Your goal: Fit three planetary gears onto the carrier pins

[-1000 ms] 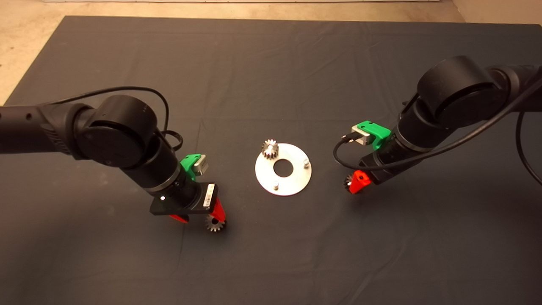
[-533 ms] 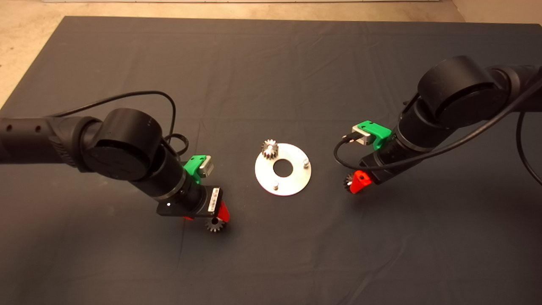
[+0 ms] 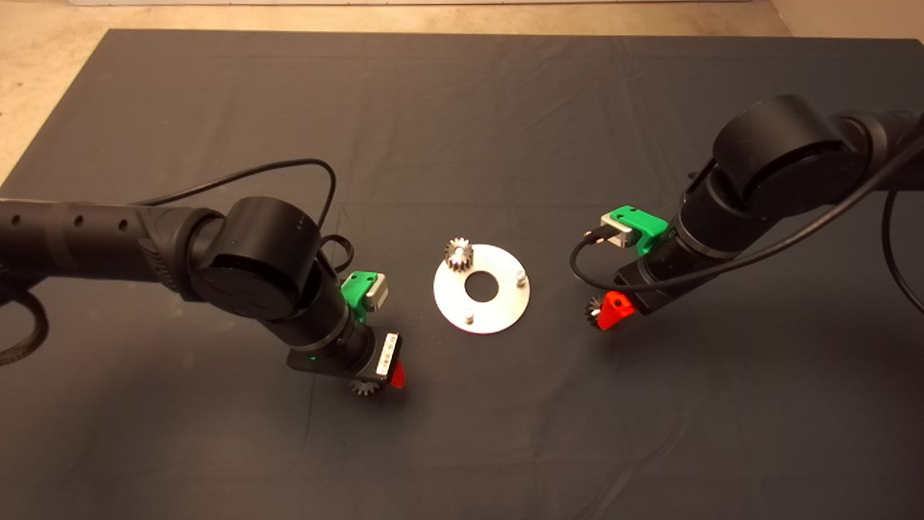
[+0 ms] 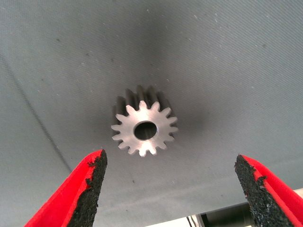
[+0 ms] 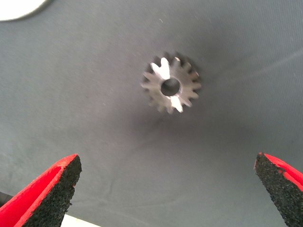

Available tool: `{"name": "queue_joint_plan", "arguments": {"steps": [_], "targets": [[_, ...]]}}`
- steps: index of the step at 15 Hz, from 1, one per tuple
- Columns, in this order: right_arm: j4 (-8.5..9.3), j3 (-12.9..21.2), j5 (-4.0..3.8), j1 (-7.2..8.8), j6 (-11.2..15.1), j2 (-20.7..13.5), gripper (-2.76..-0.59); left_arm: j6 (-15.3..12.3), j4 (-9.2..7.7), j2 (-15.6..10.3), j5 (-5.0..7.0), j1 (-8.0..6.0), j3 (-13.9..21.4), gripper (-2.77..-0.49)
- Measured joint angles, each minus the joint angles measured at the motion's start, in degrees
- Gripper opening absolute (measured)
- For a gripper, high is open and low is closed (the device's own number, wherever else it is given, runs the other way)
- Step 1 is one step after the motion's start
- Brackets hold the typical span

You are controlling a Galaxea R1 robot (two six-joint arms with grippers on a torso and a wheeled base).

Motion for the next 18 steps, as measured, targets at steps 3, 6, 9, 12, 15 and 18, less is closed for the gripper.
{"name": "queue_joint_plan", "arguments": {"steps": [3,6,9,12,15,18], "targets": [[-0.02,0.02,0.16,0.0,0.0,-0.02,-0.62,0.01,1.6,0.96,0.26,1.28,0.0,-1.37],[-0.02,0.02,-0.02,0.0,0.0,-0.15,-0.62,0.01,3.65,1.05,3.82,2.63,-0.01,-1.37],[-0.02,0.04,0.02,0.01,0.0,-0.05,-0.62,0.02,4.33,1.12,4.5,4.06,-0.06,-1.22],[-0.02,0.04,-0.02,0.0,0.0,-0.05,-0.62,0.04,4.51,1.1,4.52,4.06,-0.06,-1.22],[-0.02,0.04,0.0,0.0,0.0,-0.06,-0.62,0.06,4.68,1.12,4.52,4.06,-0.06,-1.22],[-0.02,0.04,0.0,0.0,0.0,-0.05,-0.62,1.39,5.97,1.1,4.55,4.06,-0.59,-1.22]]}}
